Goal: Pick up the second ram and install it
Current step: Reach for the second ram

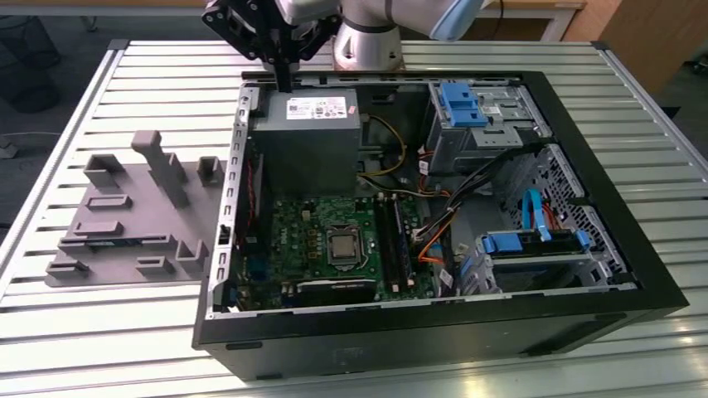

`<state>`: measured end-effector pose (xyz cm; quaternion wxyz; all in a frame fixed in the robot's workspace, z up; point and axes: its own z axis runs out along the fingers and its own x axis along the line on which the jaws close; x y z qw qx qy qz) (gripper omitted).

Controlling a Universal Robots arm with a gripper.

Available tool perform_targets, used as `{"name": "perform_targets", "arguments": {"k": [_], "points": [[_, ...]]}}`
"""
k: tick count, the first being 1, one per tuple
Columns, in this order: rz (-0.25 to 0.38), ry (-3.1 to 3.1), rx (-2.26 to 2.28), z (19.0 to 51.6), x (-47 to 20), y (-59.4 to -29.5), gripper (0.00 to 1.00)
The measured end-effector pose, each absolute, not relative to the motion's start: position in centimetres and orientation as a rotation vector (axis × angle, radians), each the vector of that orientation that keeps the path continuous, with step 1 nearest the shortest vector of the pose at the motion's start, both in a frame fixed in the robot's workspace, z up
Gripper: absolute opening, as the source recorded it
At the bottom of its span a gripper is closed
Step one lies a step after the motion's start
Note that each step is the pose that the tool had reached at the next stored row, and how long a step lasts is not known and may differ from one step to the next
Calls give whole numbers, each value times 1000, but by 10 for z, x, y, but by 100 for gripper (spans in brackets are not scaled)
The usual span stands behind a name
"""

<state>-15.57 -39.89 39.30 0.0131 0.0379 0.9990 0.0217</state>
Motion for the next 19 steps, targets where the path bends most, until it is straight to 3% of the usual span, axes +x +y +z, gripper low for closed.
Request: {"name": "perform_targets", "arguments": {"k": [19], "points": [[68,3113,118,393,-162,-399,11]]}}
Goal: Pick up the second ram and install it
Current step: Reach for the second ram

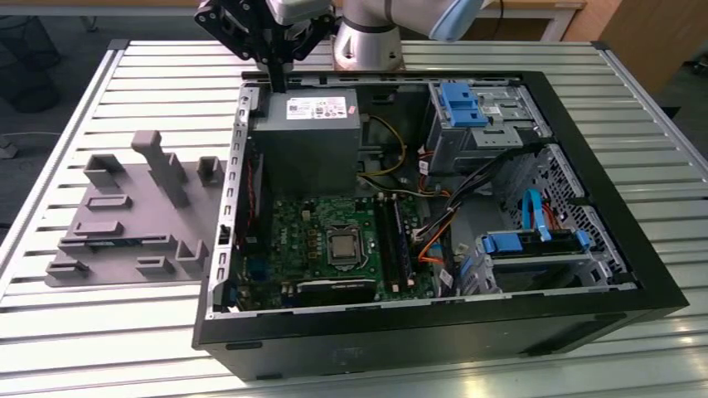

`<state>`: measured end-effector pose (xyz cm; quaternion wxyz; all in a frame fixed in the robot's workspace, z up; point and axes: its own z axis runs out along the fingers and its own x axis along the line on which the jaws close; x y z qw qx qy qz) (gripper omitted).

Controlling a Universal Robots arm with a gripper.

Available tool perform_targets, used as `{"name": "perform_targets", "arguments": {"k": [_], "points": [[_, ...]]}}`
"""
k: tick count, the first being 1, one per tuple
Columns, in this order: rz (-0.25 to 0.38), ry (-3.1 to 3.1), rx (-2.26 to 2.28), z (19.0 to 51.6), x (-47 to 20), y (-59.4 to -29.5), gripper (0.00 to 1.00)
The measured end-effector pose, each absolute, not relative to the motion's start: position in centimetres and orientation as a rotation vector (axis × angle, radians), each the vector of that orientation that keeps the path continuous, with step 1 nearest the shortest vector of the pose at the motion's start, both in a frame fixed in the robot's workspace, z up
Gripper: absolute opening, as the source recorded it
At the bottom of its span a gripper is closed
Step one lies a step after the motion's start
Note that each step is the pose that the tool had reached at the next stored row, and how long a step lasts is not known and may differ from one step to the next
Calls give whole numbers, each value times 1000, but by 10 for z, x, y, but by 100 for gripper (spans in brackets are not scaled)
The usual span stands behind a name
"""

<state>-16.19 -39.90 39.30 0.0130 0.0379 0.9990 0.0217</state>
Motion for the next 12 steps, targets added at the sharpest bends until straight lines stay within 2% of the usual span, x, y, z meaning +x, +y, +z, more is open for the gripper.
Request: {"name": "perform_targets", "arguments": {"k": [12], "points": [[68,3113,118,393,-171,-399,11]]}}
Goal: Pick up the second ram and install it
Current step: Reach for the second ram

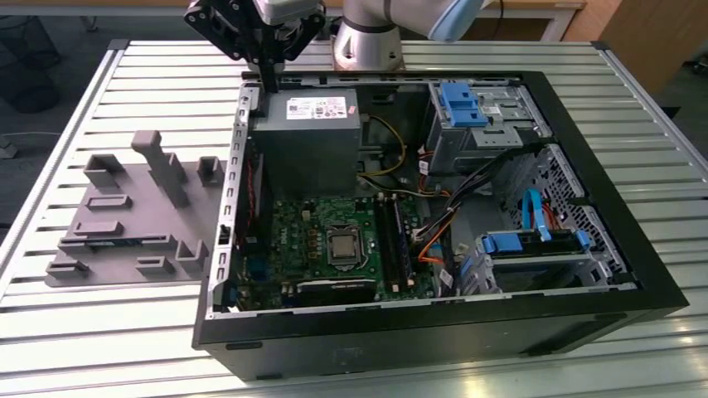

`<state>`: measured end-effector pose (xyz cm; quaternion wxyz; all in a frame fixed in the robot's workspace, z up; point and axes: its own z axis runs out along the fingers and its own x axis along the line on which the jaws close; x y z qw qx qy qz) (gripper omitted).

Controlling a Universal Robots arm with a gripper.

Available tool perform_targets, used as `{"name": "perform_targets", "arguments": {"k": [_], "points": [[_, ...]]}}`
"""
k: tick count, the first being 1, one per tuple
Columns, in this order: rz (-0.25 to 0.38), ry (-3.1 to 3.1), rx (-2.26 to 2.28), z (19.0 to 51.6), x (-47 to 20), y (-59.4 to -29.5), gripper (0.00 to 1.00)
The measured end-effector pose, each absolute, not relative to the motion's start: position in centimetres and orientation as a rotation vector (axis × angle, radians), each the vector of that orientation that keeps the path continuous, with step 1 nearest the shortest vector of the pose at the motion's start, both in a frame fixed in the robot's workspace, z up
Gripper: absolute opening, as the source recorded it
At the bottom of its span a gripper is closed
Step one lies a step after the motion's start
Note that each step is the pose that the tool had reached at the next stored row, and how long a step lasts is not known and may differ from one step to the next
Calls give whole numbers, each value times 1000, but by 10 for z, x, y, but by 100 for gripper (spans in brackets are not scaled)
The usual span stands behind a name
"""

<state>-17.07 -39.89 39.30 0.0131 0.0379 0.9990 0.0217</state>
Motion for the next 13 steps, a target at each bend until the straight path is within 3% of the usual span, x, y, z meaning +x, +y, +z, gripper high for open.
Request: {"name": "perform_targets", "arguments": {"k": [13], "points": [[68,3113,118,393,-179,-399,11]]}}
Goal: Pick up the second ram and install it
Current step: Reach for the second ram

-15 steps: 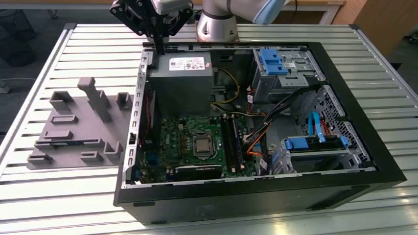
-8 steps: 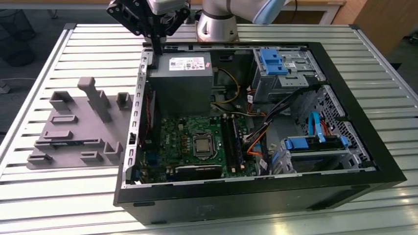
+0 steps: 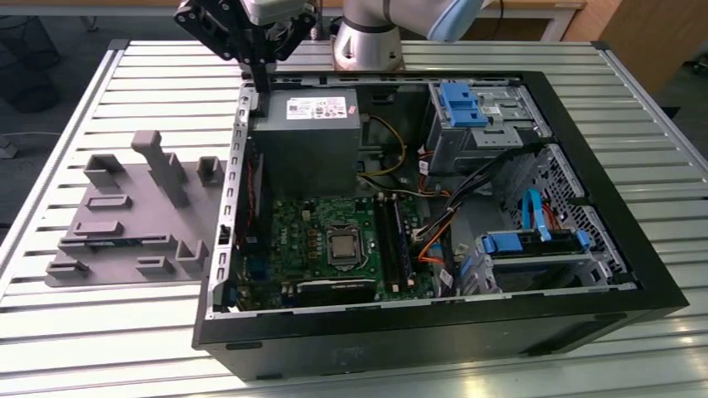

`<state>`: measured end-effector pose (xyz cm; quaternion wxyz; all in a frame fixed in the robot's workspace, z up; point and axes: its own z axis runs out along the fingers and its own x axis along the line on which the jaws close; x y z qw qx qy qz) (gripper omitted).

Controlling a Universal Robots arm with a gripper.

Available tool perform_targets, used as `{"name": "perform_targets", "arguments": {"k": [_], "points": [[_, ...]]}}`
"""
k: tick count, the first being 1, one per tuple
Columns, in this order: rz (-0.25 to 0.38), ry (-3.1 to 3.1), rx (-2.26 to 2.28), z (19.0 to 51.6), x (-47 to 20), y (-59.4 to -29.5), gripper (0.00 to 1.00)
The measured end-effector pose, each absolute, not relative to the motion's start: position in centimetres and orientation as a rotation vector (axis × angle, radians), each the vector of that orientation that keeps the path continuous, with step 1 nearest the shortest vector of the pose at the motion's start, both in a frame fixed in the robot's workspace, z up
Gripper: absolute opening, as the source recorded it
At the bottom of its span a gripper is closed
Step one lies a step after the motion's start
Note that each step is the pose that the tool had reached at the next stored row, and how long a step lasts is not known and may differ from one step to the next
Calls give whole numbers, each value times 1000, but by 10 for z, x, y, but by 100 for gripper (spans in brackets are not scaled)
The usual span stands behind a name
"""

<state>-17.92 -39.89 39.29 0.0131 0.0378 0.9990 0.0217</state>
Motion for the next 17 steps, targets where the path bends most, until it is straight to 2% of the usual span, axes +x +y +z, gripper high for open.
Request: {"name": "perform_targets", "arguments": {"k": [17], "points": [[68,3113,118,393,-187,-399,11]]}}
